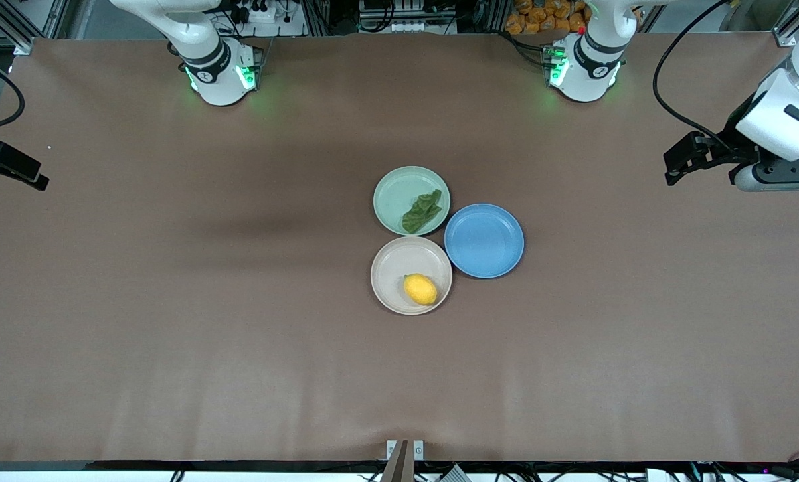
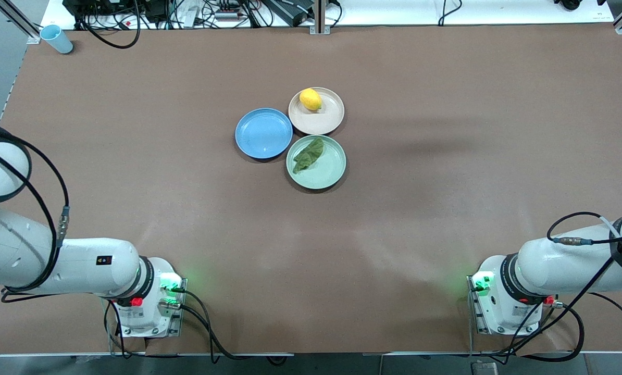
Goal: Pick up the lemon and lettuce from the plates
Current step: 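Move the left gripper over the lemon while the right gripper advances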
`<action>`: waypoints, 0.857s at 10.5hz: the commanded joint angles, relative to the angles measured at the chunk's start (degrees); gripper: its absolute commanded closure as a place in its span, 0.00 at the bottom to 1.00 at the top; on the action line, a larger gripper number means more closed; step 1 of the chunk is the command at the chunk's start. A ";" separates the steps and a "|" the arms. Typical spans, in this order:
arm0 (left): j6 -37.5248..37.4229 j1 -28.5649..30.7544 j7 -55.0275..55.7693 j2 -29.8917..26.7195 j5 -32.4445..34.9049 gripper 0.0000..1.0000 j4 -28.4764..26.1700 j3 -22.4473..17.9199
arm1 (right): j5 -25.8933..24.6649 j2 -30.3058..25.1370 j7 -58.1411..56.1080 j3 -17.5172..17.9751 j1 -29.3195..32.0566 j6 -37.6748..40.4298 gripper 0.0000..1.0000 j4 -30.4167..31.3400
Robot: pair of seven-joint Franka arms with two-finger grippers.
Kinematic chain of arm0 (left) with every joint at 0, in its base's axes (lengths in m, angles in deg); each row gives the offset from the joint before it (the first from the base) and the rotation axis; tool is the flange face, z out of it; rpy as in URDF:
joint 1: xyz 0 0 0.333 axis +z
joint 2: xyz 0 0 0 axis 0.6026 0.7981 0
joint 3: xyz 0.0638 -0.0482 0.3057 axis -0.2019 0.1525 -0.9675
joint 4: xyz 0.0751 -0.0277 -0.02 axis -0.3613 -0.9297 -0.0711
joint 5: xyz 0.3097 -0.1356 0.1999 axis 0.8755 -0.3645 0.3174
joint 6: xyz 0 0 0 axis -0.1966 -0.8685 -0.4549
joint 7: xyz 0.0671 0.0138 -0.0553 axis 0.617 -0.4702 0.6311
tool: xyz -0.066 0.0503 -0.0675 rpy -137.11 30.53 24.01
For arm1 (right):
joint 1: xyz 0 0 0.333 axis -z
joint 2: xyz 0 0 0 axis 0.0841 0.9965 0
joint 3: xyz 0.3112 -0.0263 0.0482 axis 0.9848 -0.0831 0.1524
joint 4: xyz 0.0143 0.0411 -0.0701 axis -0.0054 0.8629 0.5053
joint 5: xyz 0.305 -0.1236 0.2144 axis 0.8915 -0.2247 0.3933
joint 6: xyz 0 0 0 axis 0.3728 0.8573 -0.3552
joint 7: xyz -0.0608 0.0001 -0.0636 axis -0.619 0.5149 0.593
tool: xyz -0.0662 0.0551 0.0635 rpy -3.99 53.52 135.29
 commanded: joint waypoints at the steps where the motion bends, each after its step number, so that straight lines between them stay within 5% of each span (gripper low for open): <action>1: -0.87 -0.31 -0.56 -0.01 0.76 0.00 0.56 -0.14 | -0.22 -0.08 -0.62 0.04 -0.11 0.36 0.00 -0.14; 9: 6.48 -5.39 4.68 6.92 -0.47 0.00 0.56 0.91 | 0.40 -0.34 2.96 0.48 -1.07 0.36 0.00 1.61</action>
